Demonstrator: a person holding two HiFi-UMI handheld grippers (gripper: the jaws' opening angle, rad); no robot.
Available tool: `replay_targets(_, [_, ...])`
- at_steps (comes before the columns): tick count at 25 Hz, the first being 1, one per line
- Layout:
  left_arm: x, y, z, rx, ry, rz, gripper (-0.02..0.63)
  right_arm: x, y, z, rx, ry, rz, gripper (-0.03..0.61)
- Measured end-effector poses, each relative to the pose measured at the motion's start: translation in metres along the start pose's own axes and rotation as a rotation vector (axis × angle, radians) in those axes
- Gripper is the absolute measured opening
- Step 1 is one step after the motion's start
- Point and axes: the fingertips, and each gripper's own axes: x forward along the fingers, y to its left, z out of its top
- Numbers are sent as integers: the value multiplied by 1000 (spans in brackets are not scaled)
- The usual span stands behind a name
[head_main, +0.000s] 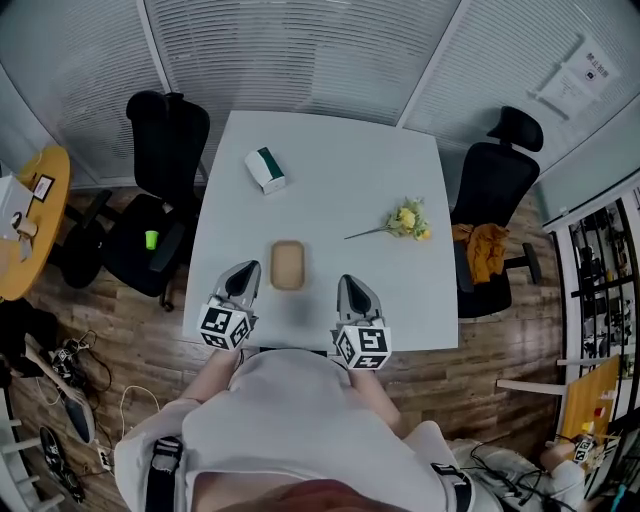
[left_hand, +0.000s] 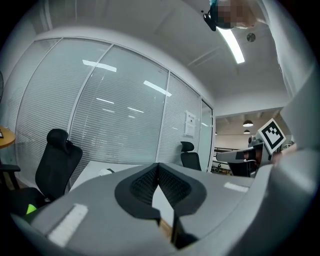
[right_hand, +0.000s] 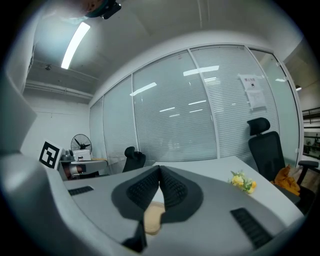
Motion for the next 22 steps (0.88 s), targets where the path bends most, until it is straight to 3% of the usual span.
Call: replay_targets(22, [-4,9,-82,-45,193,13,11,9,9,-64,55,143,29,8])
